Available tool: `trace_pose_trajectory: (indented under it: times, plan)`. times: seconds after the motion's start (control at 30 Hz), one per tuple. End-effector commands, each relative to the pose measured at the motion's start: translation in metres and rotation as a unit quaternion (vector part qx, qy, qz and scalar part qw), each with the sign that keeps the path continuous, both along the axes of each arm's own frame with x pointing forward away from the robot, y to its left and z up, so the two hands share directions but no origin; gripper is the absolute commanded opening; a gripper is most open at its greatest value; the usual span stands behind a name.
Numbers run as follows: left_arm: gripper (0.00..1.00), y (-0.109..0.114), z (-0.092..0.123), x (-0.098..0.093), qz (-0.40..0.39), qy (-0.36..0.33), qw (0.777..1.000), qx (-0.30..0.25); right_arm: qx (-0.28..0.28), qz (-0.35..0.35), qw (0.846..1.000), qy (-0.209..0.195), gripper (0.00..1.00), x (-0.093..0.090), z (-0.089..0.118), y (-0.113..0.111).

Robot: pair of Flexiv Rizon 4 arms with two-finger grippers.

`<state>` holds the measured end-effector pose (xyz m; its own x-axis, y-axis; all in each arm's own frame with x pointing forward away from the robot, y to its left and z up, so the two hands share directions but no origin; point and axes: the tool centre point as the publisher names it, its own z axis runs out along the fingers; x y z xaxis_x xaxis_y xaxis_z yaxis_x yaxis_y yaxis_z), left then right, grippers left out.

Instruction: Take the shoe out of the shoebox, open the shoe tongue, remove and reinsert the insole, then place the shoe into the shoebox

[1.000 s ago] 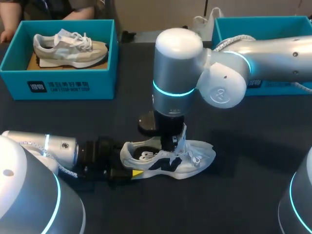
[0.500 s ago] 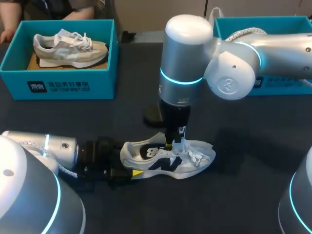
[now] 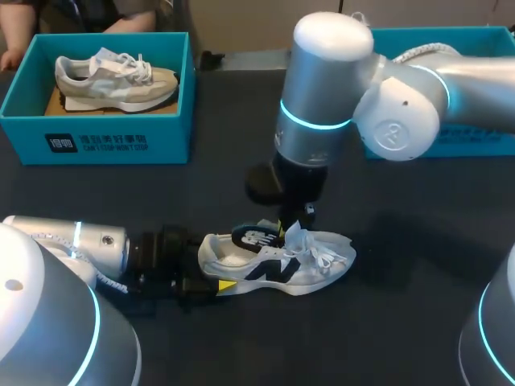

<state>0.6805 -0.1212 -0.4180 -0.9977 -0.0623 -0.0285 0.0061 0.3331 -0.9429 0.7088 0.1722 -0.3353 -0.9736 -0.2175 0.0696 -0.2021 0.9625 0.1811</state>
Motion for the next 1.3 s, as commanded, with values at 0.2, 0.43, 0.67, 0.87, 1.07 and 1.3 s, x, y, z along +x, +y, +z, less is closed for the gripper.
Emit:
trace_pose_trajectory:
  times: [0.2, 0.43, 0.67, 0.87, 1.07, 1.3]
  plan:
    - [0.00, 0.001, -0.003, 0.001, -0.001, 0.001, 1.000, 0.003, 0.058, 0.030, 0.998, 0.016, 0.00, 0.002, 0.002, -0.001]
    - [0.00, 0.001, -0.003, 0.001, -0.001, 0.001, 1.000, 0.003, 0.105, 0.065, 0.992, 0.039, 0.00, 0.001, 0.009, 0.015]
    - [0.00, 0.001, -0.003, 0.001, -0.001, 0.001, 1.000, 0.003, 0.122, 0.106, 0.985, 0.057, 0.00, 0.002, 0.013, 0.033]
    - [0.00, 0.001, -0.003, 0.001, -0.001, 0.001, 1.000, 0.003, 0.136, 0.135, 0.979, 0.072, 0.00, 0.003, 0.014, 0.051]
    - [0.00, 0.001, -0.003, 0.001, -0.001, 0.001, 1.000, 0.003, 0.158, 0.156, 0.970, 0.099, 0.00, 0.002, 0.016, 0.069]
    - [0.00, 0.001, -0.003, 0.001, -0.001, 0.001, 1.000, 0.003, 0.161, 0.172, 0.965, 0.116, 0.00, 0.002, 0.015, 0.081]
